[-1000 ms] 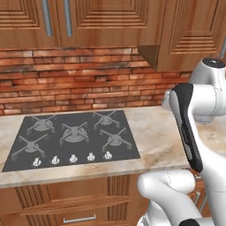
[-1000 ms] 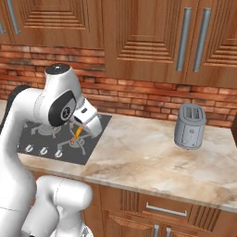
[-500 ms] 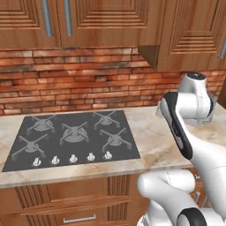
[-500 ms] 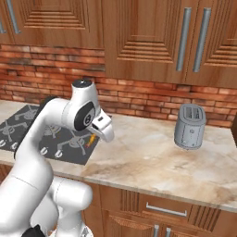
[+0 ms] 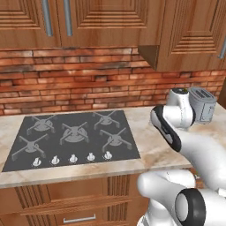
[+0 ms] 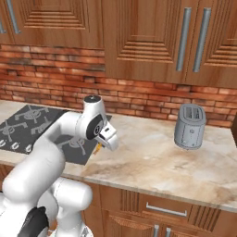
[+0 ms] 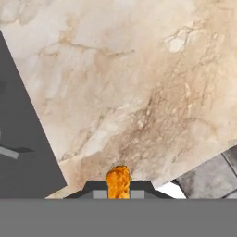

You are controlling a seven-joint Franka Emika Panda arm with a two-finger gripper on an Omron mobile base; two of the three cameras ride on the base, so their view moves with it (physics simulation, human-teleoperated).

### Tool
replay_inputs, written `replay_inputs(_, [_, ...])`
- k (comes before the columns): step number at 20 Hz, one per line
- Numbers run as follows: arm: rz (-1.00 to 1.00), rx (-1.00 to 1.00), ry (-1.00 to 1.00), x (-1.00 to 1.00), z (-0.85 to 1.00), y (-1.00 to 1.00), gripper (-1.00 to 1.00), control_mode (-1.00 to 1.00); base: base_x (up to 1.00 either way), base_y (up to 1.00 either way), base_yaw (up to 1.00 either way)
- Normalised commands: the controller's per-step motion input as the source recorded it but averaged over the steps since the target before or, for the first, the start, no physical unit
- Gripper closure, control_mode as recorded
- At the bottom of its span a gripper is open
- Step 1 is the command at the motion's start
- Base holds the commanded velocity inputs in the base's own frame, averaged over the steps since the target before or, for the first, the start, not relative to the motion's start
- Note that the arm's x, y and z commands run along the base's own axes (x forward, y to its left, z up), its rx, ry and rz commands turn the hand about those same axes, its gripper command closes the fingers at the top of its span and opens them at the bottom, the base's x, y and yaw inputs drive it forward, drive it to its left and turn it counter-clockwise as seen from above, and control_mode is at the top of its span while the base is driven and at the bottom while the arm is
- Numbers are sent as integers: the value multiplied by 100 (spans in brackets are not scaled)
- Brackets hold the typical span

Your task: Open the fridge, remove the mango, lemon wedge, and shrimp, and place them on any counter.

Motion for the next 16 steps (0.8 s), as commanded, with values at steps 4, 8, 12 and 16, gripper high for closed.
replay_inputs(4, [-2, 0, 2, 33, -58, -4, 100, -100, 0, 0, 0])
replay_inputs(8, [-3, 0, 4, 20, -37, -8, 100, -100, 0, 0, 0])
replay_inputs(12, [-3, 0, 4, 14, -34, -7, 100, -100, 0, 0, 0])
replay_inputs(16, [-1, 0, 2, 26, -46, -1, 100, -100, 0, 0, 0])
